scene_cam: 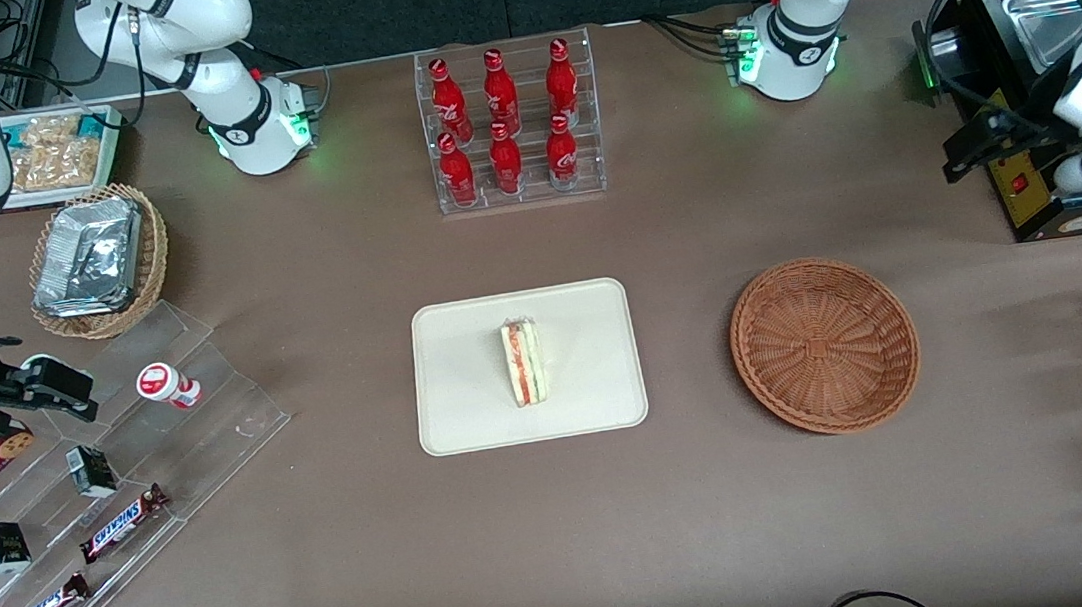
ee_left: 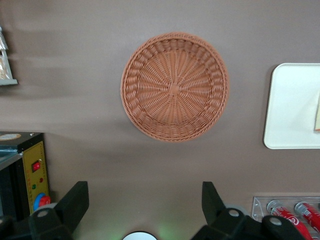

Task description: Place sandwich from basket to tray

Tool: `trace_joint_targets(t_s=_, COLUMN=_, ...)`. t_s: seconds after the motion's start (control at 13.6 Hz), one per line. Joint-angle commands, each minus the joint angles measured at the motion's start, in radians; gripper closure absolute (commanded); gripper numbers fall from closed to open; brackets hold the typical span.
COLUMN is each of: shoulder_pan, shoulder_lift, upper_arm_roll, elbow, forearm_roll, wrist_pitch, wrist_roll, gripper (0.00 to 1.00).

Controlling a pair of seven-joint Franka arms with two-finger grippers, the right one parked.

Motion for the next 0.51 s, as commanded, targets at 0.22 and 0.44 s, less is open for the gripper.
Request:
trace_joint_targets(t_s=0.22, shoulder_pan=-0.018, shoulder_lift=0.023, upper_arm_roll=-0.003, elbow=0.101, forearm_roll=0.011, wrist_pitch=-0.079, wrist_roll=-0.004, gripper=0.00)
trace_joint_targets(t_s=0.44, shoulder_pan=-0.097, shoulder_lift=0.032, upper_arm_roll=0.063, elbow=0.103, forearm_roll=0.011, wrist_pitch=-0.079, wrist_roll=-0.006, gripper=0.00)
